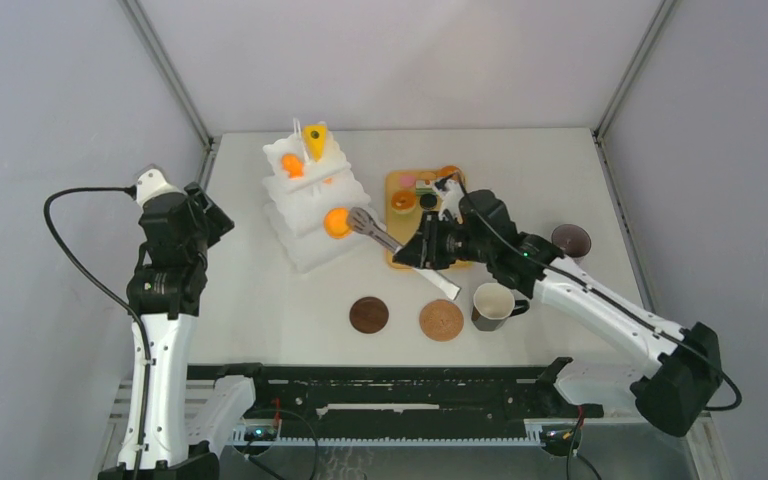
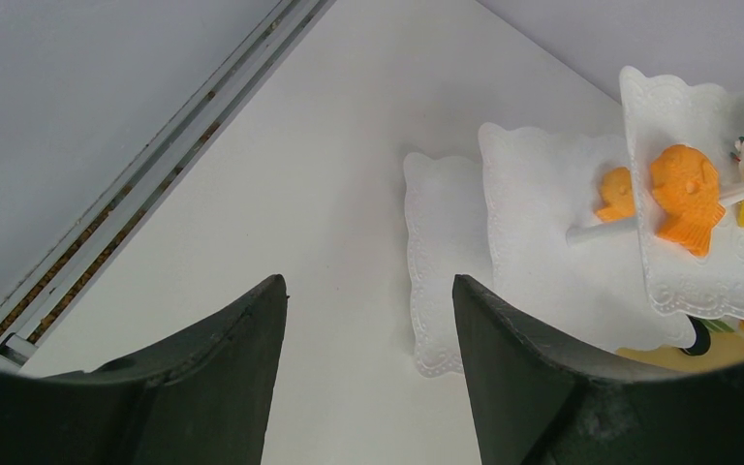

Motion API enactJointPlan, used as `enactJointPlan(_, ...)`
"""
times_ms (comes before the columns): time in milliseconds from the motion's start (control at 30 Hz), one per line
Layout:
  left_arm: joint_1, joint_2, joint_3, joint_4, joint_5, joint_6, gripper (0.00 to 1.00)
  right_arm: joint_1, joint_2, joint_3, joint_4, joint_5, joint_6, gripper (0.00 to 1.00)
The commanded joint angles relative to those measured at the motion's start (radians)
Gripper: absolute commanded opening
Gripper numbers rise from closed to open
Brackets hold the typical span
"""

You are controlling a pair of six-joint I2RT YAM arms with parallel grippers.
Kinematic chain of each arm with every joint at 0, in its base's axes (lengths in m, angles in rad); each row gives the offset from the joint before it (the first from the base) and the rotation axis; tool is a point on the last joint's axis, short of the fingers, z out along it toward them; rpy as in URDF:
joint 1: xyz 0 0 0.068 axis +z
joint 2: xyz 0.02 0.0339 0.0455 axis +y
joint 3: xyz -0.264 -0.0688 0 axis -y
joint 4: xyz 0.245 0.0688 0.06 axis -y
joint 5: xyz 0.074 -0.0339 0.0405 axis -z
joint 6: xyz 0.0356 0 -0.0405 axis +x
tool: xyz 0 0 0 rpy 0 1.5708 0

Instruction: Serve the afternoon tea

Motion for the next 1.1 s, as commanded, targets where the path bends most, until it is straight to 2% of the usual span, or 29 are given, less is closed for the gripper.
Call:
enactJointPlan(0,0.008,-0.021,-0.001,0.013,-0.004,-0.011,0.68,0.058,0.08,0.095,0.182,-0.039,0.047,0.0)
enactJointPlan(200,0.008,-0.027,0.004,0.005,-0.011,-0.008,0.68,0.101,0.246,0.202,0.262,-0.042,0.104,0.0)
enactJointPlan(467,0.007,-0.035,0.009,-0.011,-0.027,0.005,0.68,0.105,0.431,0.299,0.374,-0.017,0.258,0.0)
enactJointPlan(800,0.007,-0.052,-0.011,-0.017,-0.041,0.012,0.68,0.103,0.565,0.368,0.459,0.01,0.37,0.0)
enactJointPlan(1067,0.007,-0.047,-0.019,-0.016,-0.046,0.017,0.68,0.108,0.655,0.463,0.454,0.024,0.399,0.0)
